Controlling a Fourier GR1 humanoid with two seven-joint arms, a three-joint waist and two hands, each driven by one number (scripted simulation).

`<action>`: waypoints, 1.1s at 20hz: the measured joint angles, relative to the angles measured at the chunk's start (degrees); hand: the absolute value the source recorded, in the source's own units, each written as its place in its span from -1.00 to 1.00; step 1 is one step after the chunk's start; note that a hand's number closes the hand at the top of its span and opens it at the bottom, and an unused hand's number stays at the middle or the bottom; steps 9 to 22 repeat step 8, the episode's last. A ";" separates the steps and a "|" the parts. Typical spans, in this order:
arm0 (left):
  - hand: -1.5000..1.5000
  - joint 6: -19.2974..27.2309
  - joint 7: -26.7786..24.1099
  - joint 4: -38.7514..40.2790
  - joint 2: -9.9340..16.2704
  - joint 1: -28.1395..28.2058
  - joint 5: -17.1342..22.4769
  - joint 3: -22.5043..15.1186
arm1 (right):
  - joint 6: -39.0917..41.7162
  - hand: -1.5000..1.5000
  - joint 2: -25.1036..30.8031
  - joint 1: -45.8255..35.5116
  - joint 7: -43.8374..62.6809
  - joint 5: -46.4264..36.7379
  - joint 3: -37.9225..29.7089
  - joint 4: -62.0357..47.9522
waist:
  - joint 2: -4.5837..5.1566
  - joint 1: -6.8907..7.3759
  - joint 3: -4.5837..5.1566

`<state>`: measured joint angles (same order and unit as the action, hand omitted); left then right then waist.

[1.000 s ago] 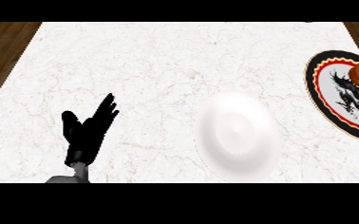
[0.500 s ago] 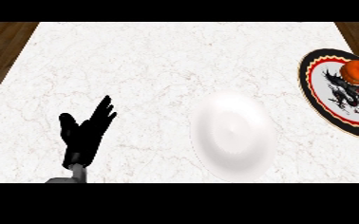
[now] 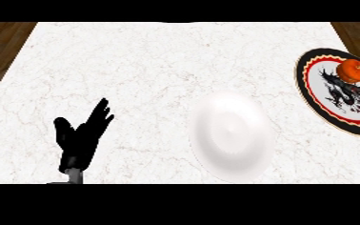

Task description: Pick the squash from the plate and place it in the plate

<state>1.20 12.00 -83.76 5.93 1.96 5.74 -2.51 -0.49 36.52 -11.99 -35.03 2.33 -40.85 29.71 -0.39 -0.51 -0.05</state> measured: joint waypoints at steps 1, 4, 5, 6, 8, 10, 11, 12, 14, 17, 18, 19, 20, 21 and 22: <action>0.00 -0.11 -0.79 0.48 -0.11 0.07 -0.06 0.14 | 0.22 -1.00 -0.55 1.71 0.70 0.26 0.41 2.17 | -0.03 -0.06 -0.02; 0.00 0.44 0.13 -0.85 -0.54 0.54 -0.38 -0.10 | 0.00 -1.00 -2.77 6.81 2.89 0.81 1.67 9.05 | 0.00 -0.06 0.04; 0.00 0.60 0.17 -0.91 -0.75 0.64 -0.73 -0.37 | 0.06 -1.00 -3.78 8.73 3.29 1.11 1.96 11.41 | 0.01 -0.08 0.03; 0.00 0.59 0.34 -1.05 -0.68 0.68 -0.86 -0.36 | -0.03 -1.00 -4.81 10.83 4.27 1.51 2.18 14.51 | 0.03 -0.11 0.04; 0.00 0.49 1.00 -0.75 -0.63 0.06 -0.74 0.14 | -0.54 -1.00 -6.28 13.40 5.70 2.18 2.50 18.55 | 0.09 0.02 0.02; 0.00 0.49 1.00 -0.75 -0.63 0.06 -0.74 0.14 | -0.54 -1.00 -6.28 13.40 5.70 2.18 2.50 18.55 | 0.09 0.02 0.02; 0.00 0.49 1.00 -0.75 -0.63 0.06 -0.74 0.14 | -0.54 -1.00 -6.28 13.40 5.70 2.18 2.50 18.55 | 0.09 0.02 0.02; 0.00 0.49 1.00 -0.75 -0.63 0.06 -0.74 0.14 | -0.54 -1.00 -6.28 13.40 5.70 2.18 2.50 18.55 | 0.09 0.02 0.02; 0.00 0.49 1.00 -0.75 -0.63 0.06 -0.74 0.14 | -0.54 -1.00 -6.28 13.40 5.70 2.18 2.50 18.55 | 0.09 0.02 0.02; 0.00 0.49 1.00 -0.75 -0.63 0.06 -0.74 0.14 | -0.54 -1.00 -6.28 13.40 5.70 2.18 2.50 18.55 | 0.09 0.02 0.02; 0.00 0.49 1.00 -0.75 -0.63 0.06 -0.74 0.14 | -0.54 -1.00 -6.28 13.40 5.70 2.18 2.50 18.55 | 0.09 0.02 0.02; 0.00 0.49 1.00 -0.75 -0.63 0.06 -0.74 0.14 | -0.54 -1.00 -6.28 13.40 5.70 2.18 2.50 18.55 | 0.09 0.02 0.02; 0.00 0.49 1.00 -0.75 -0.63 0.06 -0.74 0.14 | -0.54 -1.00 -6.28 13.40 5.70 2.18 2.50 18.55 | 0.09 0.02 0.02; 0.00 0.49 1.00 -0.75 -0.63 0.06 -0.74 0.14 | -0.54 -1.00 -6.28 13.40 5.70 2.18 2.50 18.55 | 0.09 0.02 0.02; 0.00 0.49 1.00 -0.75 -0.63 0.06 -0.74 0.14 | -0.54 -1.00 -6.28 13.40 5.70 2.18 2.50 18.55 | 0.09 0.02 0.02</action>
